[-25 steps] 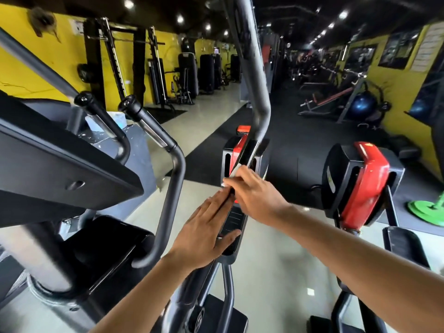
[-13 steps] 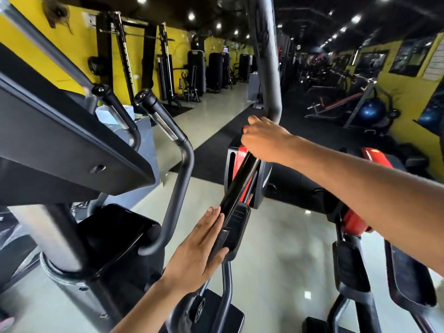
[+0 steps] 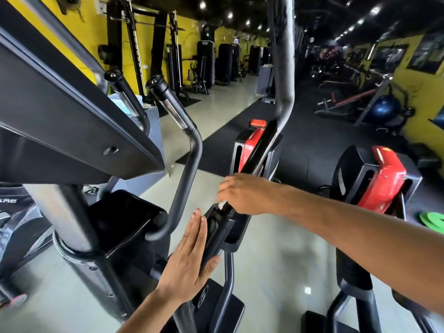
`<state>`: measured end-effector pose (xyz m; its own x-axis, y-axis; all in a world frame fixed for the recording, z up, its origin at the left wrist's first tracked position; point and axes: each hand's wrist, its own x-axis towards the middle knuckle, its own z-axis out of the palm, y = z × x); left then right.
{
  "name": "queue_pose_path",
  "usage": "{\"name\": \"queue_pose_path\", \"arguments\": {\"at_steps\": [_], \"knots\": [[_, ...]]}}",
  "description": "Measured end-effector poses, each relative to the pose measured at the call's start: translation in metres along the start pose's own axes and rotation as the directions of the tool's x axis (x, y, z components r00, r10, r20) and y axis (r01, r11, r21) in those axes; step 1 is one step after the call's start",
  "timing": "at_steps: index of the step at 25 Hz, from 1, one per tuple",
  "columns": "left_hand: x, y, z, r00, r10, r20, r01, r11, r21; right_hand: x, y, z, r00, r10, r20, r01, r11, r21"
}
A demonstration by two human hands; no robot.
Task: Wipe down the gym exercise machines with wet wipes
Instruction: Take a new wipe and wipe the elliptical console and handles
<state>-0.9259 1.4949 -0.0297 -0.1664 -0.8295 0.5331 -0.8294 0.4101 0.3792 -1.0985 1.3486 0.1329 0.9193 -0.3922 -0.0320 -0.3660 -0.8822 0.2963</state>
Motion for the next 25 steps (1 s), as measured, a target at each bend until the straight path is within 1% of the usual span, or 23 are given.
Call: {"name": "queue_pose_path", "arguments": {"at_steps": [2, 4, 6, 7, 9, 10, 11, 13, 14, 15, 18, 19, 20, 21, 22, 24, 25], "knots": [[0.003, 0.0, -0.005, 0.998, 0.014, 0.059, -0.014, 1.0, 0.0, -0.002, 0.031, -0.016, 0.998, 0.033, -0.045, -0.036, 0.996, -0.079], [0.012, 0.002, -0.011, 0.994, 0.022, 0.104, -0.02, 1.0, -0.015, -0.014, 0.073, -0.042, 0.981, 0.115, -0.155, -0.142, 0.975, -0.171], [0.029, 0.006, -0.019, 0.992, 0.045, 0.12, -0.04, 0.998, -0.038, -0.033, 0.108, -0.055, 0.927, 0.217, -0.307, -0.271, 0.952, -0.144], [0.04, 0.008, -0.022, 0.991, 0.055, 0.124, -0.05, 0.998, -0.046, -0.042, 0.12, -0.053, 0.884, 0.233, -0.405, -0.308, 0.942, -0.13], [0.07, 0.014, -0.025, 0.987, 0.085, 0.134, -0.078, 0.995, -0.053, -0.056, 0.128, -0.04, 0.78, 0.234, -0.58, -0.358, 0.927, -0.107], [0.088, 0.018, -0.025, 0.984, 0.115, 0.134, -0.109, 0.993, -0.05, -0.061, 0.127, -0.032, 0.711, 0.285, -0.643, -0.383, 0.924, -0.014], [0.107, 0.021, -0.024, 0.98, 0.15, 0.128, -0.146, 0.988, -0.039, -0.062, 0.126, -0.028, 0.626, 0.36, -0.692, -0.396, 0.911, 0.116], [0.145, 0.03, -0.02, 0.973, 0.198, 0.122, -0.197, 0.98, -0.019, -0.06, 0.121, -0.023, 0.44, 0.51, -0.739, -0.347, 0.856, 0.384], [0.16, 0.034, -0.017, 0.97, 0.204, 0.13, -0.203, 0.979, -0.019, -0.058, 0.116, -0.02, 0.383, 0.554, -0.739, -0.311, 0.831, 0.461], [0.171, 0.037, -0.014, 0.97, 0.197, 0.144, -0.196, 0.98, -0.02, -0.054, 0.111, -0.015, 0.365, 0.572, -0.735, -0.289, 0.82, 0.494], [0.196, 0.044, -0.009, 0.971, 0.168, 0.169, -0.166, 0.986, -0.029, -0.057, 0.1, -0.008, 0.436, 0.511, -0.741, -0.248, 0.86, 0.447], [0.204, 0.047, -0.009, 0.97, 0.176, 0.165, -0.172, 0.984, -0.038, -0.062, 0.103, -0.014, 0.428, 0.494, -0.757, -0.252, 0.869, 0.425], [0.211, 0.049, -0.01, 0.97, 0.184, 0.161, -0.178, 0.983, -0.051, -0.067, 0.107, -0.027, 0.392, 0.478, -0.786, -0.261, 0.877, 0.403], [0.218, 0.051, -0.011, 0.97, 0.188, 0.157, -0.18, 0.982, -0.062, -0.071, 0.11, -0.047, 0.339, 0.441, -0.831, -0.26, 0.893, 0.368], [0.223, 0.052, -0.011, 0.97, 0.191, 0.147, -0.182, 0.981, -0.07, -0.074, 0.112, -0.073, 0.283, 0.377, -0.882, -0.246, 0.917, 0.313], [0.228, 0.052, -0.009, 0.971, 0.209, 0.114, -0.201, 0.977, -0.075, -0.074, 0.111, -0.133, 0.188, 0.175, -0.966, -0.208, 0.969, 0.135], [0.228, 0.052, -0.008, 0.97, 0.222, 0.103, -0.215, 0.974, -0.075, -0.071, 0.11, -0.162, 0.149, 0.062, -0.987, -0.202, 0.979, 0.031]]}}
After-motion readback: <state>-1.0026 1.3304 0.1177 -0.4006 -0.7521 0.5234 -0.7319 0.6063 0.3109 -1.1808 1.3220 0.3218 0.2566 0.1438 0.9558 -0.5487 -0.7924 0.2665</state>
